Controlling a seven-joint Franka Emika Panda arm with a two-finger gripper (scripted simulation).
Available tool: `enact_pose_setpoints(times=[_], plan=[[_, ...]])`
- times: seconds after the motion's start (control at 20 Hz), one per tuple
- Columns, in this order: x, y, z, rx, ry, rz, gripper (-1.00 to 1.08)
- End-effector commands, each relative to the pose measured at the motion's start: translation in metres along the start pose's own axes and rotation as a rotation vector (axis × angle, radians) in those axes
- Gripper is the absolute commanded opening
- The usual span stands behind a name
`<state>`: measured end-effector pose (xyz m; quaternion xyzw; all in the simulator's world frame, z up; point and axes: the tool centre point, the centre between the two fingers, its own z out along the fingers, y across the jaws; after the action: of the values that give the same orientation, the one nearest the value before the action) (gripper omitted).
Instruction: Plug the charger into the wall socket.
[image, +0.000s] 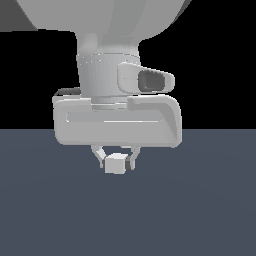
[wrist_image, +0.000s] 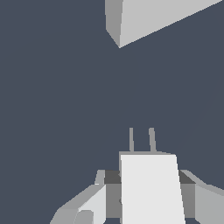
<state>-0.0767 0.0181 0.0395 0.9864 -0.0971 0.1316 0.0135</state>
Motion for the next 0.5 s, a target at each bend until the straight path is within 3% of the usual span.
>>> enact_pose_setpoints(times=[0.0,0.45], plan=[[0.005,0.007,-0.005,0.011,0.002,-0.044,-1.0],[0.023,0.028,-0.018,0.048,0.003,-0.183,-1.0]])
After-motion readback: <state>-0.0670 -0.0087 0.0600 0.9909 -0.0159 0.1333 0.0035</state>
